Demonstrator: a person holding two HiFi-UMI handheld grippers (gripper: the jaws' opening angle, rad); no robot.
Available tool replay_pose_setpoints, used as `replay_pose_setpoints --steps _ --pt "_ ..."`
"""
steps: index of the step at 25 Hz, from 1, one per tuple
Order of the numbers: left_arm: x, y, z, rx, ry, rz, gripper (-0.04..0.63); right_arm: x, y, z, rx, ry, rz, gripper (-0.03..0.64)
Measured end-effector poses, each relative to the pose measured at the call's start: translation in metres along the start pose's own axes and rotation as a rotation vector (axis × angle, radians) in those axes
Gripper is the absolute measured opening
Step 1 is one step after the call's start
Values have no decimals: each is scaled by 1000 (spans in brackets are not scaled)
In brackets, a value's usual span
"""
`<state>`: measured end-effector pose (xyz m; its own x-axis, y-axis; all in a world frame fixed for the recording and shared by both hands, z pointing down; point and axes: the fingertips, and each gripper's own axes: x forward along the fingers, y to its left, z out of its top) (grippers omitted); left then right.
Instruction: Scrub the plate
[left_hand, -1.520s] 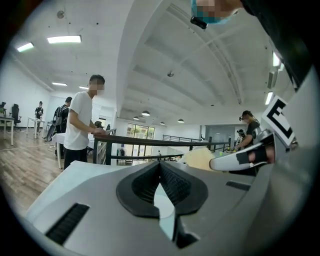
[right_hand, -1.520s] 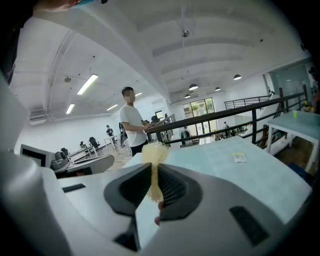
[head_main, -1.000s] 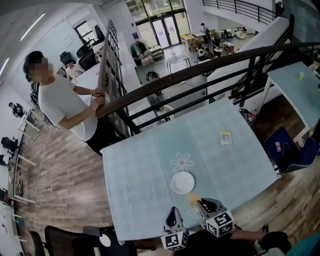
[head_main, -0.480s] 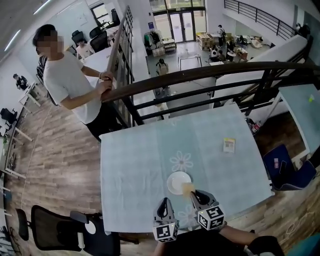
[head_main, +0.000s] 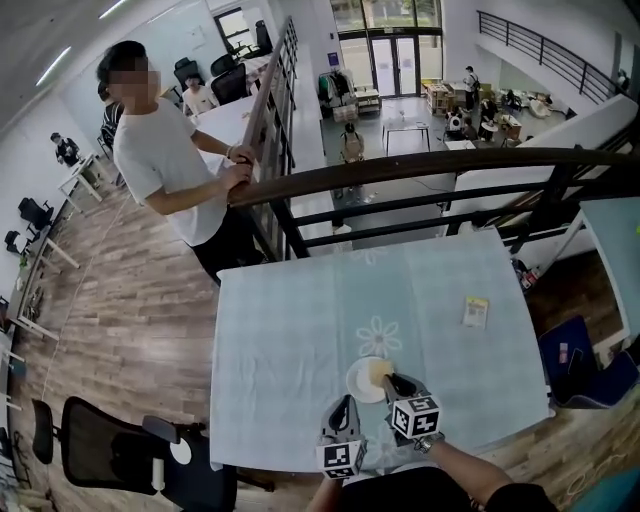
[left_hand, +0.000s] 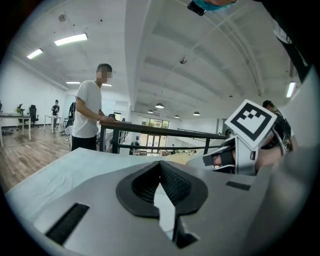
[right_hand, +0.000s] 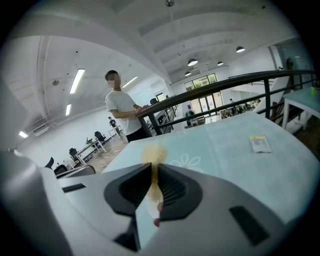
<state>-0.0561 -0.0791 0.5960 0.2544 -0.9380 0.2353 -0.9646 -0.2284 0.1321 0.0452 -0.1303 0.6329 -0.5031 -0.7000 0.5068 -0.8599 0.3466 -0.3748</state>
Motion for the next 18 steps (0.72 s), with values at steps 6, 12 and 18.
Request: replay_pose_setpoints --steps 6,12,18 --pt "1 4 -11 -15 16 14 11 31 -7 -26 -34 78 -5 46" --pt "8 15 -17 -10 31 37 11 67 -19 -40 -18 136 -20 46" --pt "4 12 -31 -19 82 42 11 84 -29 -54 37 183 -47 46"
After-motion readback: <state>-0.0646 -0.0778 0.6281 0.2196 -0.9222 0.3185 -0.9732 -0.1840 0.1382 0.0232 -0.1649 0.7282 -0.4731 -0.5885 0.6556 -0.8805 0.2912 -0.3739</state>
